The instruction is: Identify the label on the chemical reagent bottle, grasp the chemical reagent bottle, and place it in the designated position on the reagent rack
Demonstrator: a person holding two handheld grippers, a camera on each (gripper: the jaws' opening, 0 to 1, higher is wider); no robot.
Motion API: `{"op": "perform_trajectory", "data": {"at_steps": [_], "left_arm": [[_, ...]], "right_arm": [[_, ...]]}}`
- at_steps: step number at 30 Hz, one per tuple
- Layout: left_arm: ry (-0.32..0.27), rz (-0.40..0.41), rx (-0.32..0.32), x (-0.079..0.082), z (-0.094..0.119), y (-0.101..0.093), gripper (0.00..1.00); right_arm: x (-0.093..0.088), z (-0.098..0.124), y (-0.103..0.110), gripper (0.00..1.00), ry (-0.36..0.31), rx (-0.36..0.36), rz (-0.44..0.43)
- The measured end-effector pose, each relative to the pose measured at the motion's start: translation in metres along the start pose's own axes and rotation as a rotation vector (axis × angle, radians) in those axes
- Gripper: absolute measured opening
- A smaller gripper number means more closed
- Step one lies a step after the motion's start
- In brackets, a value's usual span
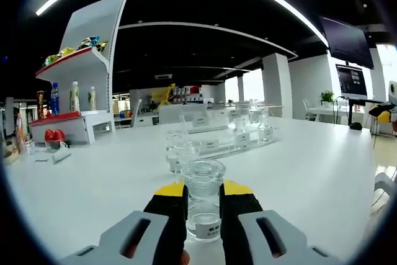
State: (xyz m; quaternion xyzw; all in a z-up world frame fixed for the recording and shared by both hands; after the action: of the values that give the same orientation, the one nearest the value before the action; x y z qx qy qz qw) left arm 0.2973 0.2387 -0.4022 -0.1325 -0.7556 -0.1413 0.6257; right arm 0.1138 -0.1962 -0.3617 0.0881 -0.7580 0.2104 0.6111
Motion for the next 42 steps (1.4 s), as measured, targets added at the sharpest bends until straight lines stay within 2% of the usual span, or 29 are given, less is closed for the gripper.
{"op": "perform_trajectory", "data": {"at_steps": [14, 26, 42], "left_arm": [[-0.036, 0.002, 0.009, 0.01, -0.001, 0.002, 0.2], [-0.039, 0.014, 0.013, 0.021, 0.0, 0.004, 0.2], [-0.02, -0.007, -0.04, 0.04, -0.008, -0.005, 0.2]], "right_arm": [[-0.002, -0.005, 0.002, 0.32, 0.008, 0.009, -0.003], [0.001, -0.004, 0.001, 0.32, 0.003, 0.004, -0.003], [0.0, 0.0, -0.004, 0.32, 0.004, -0.009, -0.005]]}}
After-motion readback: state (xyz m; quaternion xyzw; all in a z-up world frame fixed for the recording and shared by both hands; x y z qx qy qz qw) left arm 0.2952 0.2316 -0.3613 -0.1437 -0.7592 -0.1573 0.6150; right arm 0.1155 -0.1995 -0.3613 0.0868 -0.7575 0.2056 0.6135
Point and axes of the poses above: the point that each gripper's makers call its tool centre point, and the gripper's own axes: z roughly backward along the fingers, y roughly to its left, x roughly out of its top, the point moved 3 cm from there along z, roughly backward along the fingers, and after that the axes turned 15 degrees about -y, right-handed, at the moved point
